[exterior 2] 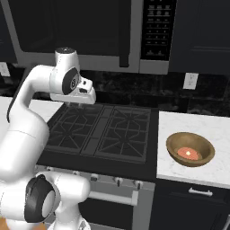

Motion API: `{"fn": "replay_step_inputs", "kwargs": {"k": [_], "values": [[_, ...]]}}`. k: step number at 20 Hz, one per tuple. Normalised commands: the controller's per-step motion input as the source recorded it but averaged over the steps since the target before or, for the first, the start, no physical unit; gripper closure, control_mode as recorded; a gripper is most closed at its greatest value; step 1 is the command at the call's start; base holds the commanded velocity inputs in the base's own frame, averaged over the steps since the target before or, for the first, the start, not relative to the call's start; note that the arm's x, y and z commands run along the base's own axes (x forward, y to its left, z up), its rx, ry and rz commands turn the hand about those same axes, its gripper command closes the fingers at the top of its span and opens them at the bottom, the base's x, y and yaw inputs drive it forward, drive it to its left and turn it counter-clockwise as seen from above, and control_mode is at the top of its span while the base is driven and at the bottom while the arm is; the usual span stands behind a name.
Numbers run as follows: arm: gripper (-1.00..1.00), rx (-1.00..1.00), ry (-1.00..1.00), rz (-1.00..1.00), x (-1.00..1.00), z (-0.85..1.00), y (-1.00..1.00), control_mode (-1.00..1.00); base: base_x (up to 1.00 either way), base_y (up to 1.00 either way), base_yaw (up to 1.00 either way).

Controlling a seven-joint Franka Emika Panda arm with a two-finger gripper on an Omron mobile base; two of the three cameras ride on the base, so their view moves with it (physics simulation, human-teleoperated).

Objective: Open the microwave, place the bowl with waffle inside the microwave, then close the microwave door and turn it on.

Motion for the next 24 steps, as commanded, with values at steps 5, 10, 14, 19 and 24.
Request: {"fn": "replay_step_inputs", "kwargs": {"k": [5, 10, 14, 19, 24], "values": [[-1.00, 0.00, -0.23, 0.00, -0.20, 0.07, 0.00, -1.00, 0.00, 0.00, 0.00], [-1.00, 0.00, -0.86, 0.00, -0.06, 0.38, -0.40, -1.00, 0.00, 0.00, 0.00], [-1.00, 0.00, -0.58, -0.03, 0.23, 0.29, -0.57, -1.00, 0.00, 0.00, 0.00], [-1.00, 0.08, 0.03, -0.15, 0.61, 0.01, -0.68, -1.00, 0.00, 0.00, 0.00], [-1.00, 0.08, -0.13, -0.10, 0.35, 0.40, -0.57, -1.00, 0.00, 0.00, 0.00]]}}
